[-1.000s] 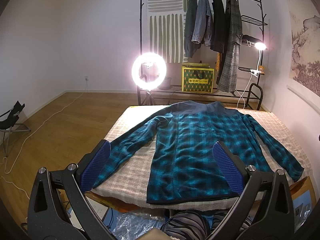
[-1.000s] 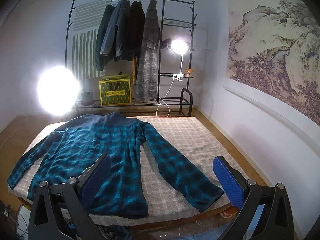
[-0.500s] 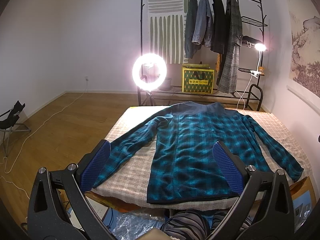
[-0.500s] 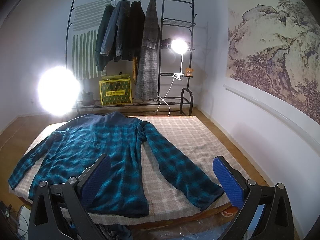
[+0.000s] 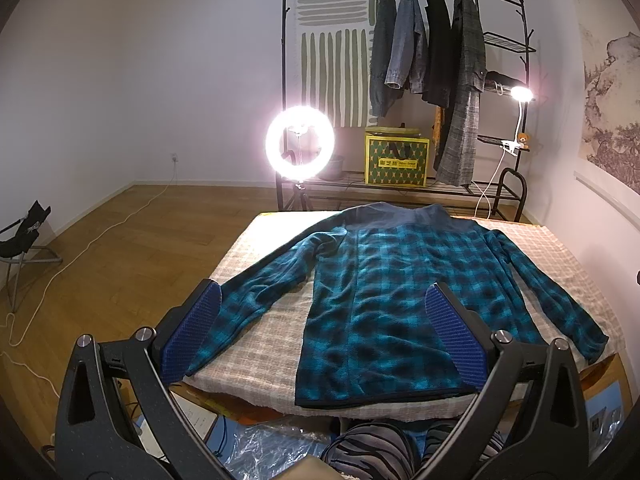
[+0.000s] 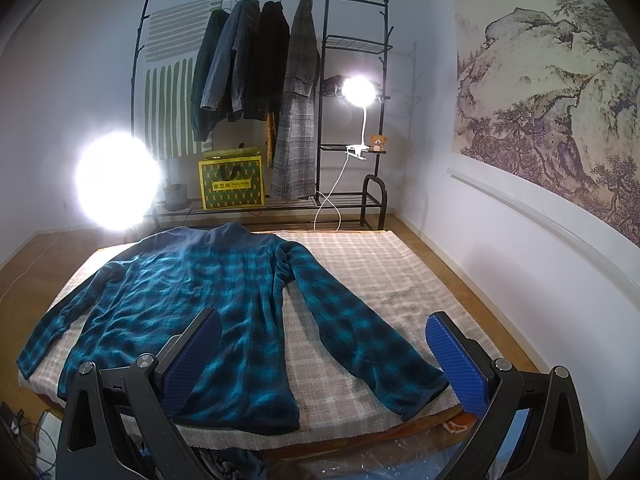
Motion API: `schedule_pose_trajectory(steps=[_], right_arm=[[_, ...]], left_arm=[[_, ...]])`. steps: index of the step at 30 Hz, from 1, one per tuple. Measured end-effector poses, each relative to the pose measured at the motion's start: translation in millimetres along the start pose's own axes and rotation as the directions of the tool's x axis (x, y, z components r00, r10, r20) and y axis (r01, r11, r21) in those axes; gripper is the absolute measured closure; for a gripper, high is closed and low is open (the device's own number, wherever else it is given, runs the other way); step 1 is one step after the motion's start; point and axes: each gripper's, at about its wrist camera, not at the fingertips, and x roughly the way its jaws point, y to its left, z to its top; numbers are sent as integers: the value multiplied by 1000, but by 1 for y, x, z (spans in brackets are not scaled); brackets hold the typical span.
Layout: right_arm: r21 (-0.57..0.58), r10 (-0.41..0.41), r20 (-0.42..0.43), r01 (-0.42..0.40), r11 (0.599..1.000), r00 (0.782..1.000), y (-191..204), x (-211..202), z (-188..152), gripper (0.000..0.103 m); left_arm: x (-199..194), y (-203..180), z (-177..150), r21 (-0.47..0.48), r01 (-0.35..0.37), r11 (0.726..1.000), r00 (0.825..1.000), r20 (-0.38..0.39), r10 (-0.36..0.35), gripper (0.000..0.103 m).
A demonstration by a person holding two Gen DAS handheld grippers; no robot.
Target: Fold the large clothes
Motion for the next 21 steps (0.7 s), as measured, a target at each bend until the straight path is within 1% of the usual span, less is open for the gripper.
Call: schedule_pose_trajectory(steps=[5,9,13,18,21], right_arm=[[3,-1,-2,1,1000,1000,0,-1,1,0],[8,5,-9,-5,1000,1000,2,-2,1,0],[3,10,-14,-10,1000,1000,12,-6,1,0],[-8,6,5,-6,1000,1000,30,-21,2,0],[2,27,9,-27,1000,1000,43,-28,3,0]], left_arm=[[-1,1,0,-1,0,1000,1000,1,0,0],[0,16,-1,-18,-5,1000,1000,1,5,0],[6,43,-14,-41,-28,999,999,14,29,0],[15,84,-26,-21,-73,997,997,34,74,0],[25,114,-34,-24,-102,994,995,15,103,0]])
